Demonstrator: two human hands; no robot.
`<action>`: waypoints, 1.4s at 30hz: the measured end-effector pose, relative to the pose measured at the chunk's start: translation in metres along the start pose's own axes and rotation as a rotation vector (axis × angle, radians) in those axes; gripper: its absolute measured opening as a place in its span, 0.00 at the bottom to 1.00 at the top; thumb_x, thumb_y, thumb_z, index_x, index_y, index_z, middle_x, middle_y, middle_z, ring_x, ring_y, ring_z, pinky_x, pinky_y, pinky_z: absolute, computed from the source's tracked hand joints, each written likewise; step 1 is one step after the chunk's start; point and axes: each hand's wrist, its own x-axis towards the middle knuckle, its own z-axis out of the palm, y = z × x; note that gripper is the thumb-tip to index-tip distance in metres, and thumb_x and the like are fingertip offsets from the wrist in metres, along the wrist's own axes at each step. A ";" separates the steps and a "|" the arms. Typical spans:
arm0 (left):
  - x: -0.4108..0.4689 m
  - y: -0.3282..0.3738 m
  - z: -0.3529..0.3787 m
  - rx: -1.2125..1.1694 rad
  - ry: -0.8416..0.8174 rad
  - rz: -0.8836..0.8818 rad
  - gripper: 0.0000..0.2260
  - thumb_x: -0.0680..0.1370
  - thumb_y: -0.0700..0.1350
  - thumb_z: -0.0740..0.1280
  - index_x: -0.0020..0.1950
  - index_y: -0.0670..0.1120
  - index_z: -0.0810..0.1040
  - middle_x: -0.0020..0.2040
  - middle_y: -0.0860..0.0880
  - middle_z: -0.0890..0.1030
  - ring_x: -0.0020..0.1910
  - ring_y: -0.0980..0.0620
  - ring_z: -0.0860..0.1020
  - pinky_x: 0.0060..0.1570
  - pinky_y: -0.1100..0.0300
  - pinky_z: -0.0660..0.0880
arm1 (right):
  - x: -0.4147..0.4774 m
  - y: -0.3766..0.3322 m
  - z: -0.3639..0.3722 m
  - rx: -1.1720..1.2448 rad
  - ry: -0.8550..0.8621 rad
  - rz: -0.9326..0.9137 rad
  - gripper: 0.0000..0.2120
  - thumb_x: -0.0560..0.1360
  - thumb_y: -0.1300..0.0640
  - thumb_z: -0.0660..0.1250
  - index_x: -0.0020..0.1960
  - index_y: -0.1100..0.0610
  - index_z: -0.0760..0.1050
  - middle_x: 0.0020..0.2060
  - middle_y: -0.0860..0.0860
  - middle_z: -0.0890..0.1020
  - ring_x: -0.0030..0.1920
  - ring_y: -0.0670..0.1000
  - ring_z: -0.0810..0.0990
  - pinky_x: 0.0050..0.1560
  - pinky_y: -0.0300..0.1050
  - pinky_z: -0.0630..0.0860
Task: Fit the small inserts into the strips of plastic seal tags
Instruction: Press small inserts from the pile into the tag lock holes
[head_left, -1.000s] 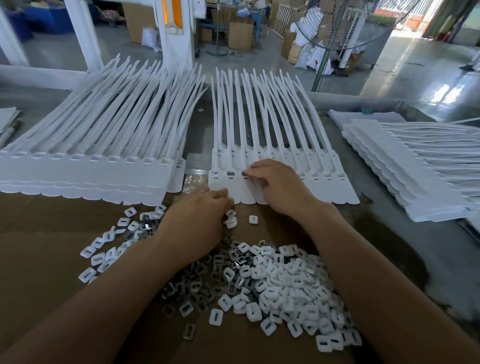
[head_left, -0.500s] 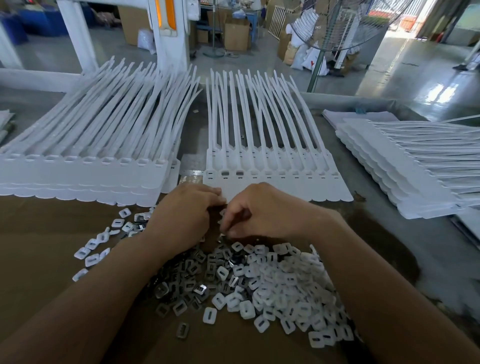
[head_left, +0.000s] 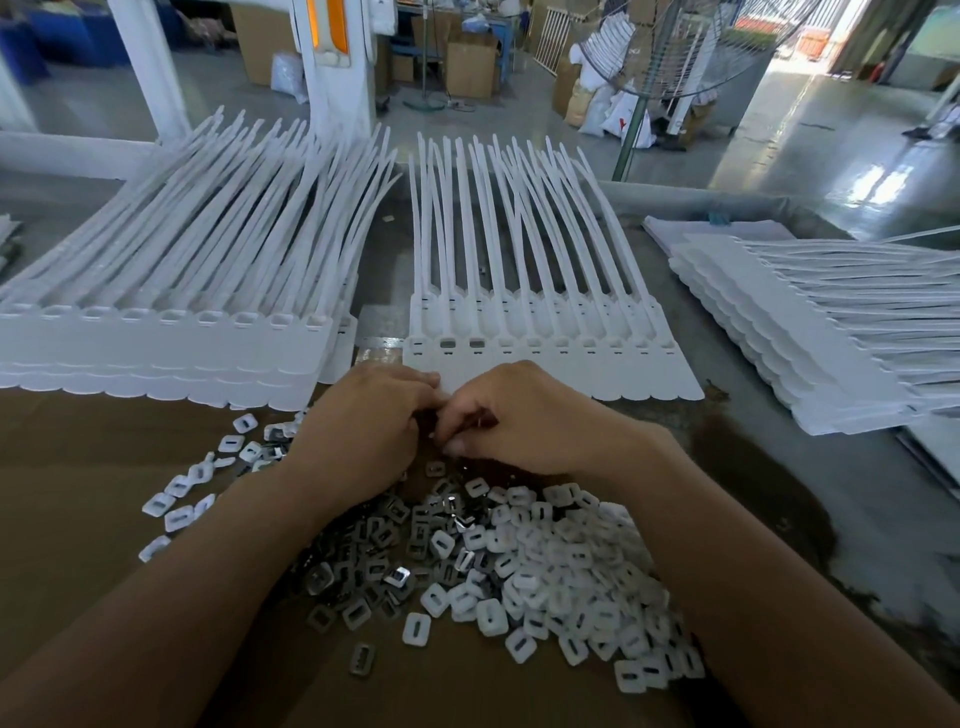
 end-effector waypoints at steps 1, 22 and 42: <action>0.000 0.000 0.000 0.001 0.007 -0.011 0.17 0.71 0.36 0.61 0.55 0.50 0.81 0.63 0.50 0.76 0.61 0.55 0.73 0.53 0.73 0.56 | -0.001 0.002 -0.003 0.029 -0.019 0.015 0.07 0.71 0.60 0.71 0.49 0.55 0.83 0.44 0.46 0.83 0.43 0.40 0.77 0.49 0.31 0.72; 0.001 0.000 0.004 0.024 0.033 -0.043 0.20 0.71 0.34 0.60 0.60 0.47 0.78 0.64 0.51 0.74 0.63 0.54 0.70 0.52 0.72 0.55 | -0.004 0.014 -0.013 0.181 -0.093 0.053 0.10 0.72 0.62 0.69 0.40 0.47 0.76 0.33 0.45 0.80 0.32 0.37 0.77 0.41 0.30 0.74; 0.001 0.001 0.003 0.012 0.039 -0.053 0.19 0.72 0.35 0.60 0.59 0.47 0.78 0.63 0.51 0.75 0.62 0.55 0.71 0.52 0.73 0.55 | -0.001 0.023 -0.010 0.217 -0.122 0.075 0.06 0.72 0.59 0.70 0.39 0.50 0.79 0.28 0.39 0.79 0.30 0.38 0.78 0.36 0.28 0.73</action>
